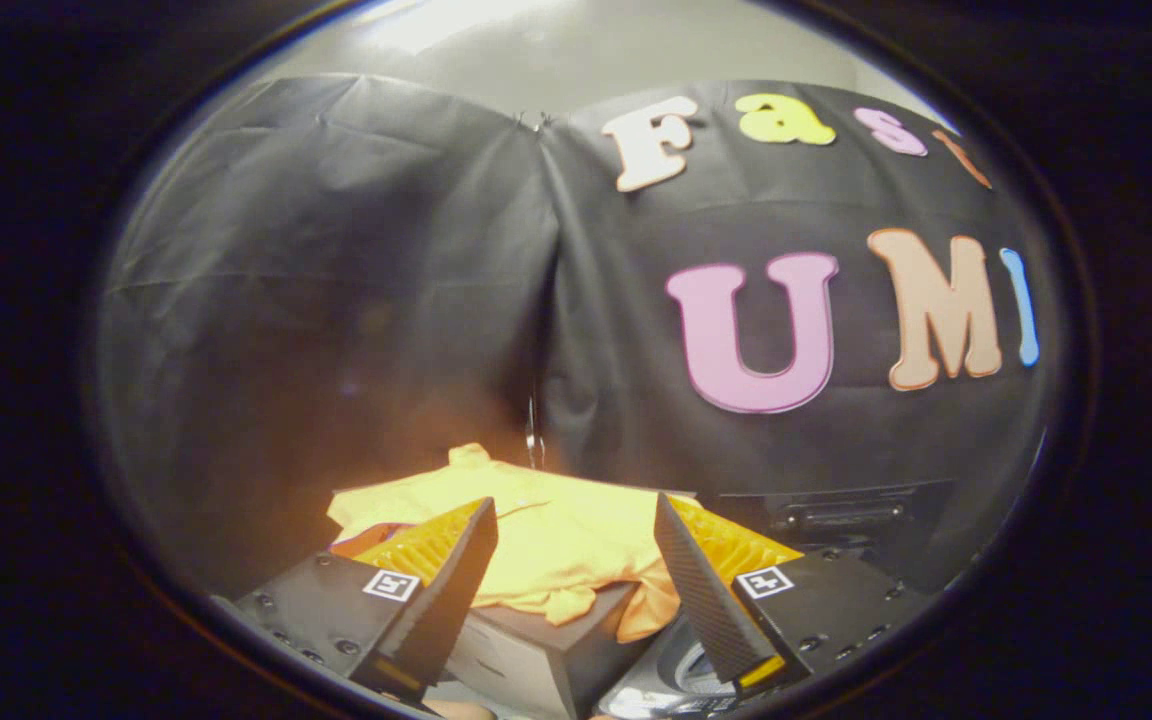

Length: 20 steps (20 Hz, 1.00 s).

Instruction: Put the clothes into the washing machine and then close the washing machine lid.

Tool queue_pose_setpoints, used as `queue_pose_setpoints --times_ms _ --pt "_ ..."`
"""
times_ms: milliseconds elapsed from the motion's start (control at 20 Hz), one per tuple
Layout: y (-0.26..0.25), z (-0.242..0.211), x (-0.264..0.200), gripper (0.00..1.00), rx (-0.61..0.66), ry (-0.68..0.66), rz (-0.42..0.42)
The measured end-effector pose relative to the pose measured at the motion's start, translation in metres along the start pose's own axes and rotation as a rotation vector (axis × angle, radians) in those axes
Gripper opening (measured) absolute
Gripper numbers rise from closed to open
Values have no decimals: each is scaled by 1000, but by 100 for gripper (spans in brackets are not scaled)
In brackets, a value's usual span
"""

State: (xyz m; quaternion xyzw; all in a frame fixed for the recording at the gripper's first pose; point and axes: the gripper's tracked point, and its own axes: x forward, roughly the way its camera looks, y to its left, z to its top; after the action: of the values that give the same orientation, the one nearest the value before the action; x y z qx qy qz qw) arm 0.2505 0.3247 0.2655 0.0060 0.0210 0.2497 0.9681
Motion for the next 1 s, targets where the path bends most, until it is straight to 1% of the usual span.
queue_pose_setpoints --times_ms 150,300,450,600,750,800,850,900,1000 --pt "-1 -20 39 100 17 98 -20" --pt "-2 -42 64 100 1 196 -26" --pt "3 -61 75 100 -26 276 -12" --pt "6 -84 77 100 -59 370 8" --pt "7 -82 76 99 -35 372 4" --pt "7 -82 79 97 -37 373 6" --pt "9 -83 78 96 -33 372 17" --pt "14 -84 77 83 -25 371 30" --pt "18 -80 78 57 -32 357 14"
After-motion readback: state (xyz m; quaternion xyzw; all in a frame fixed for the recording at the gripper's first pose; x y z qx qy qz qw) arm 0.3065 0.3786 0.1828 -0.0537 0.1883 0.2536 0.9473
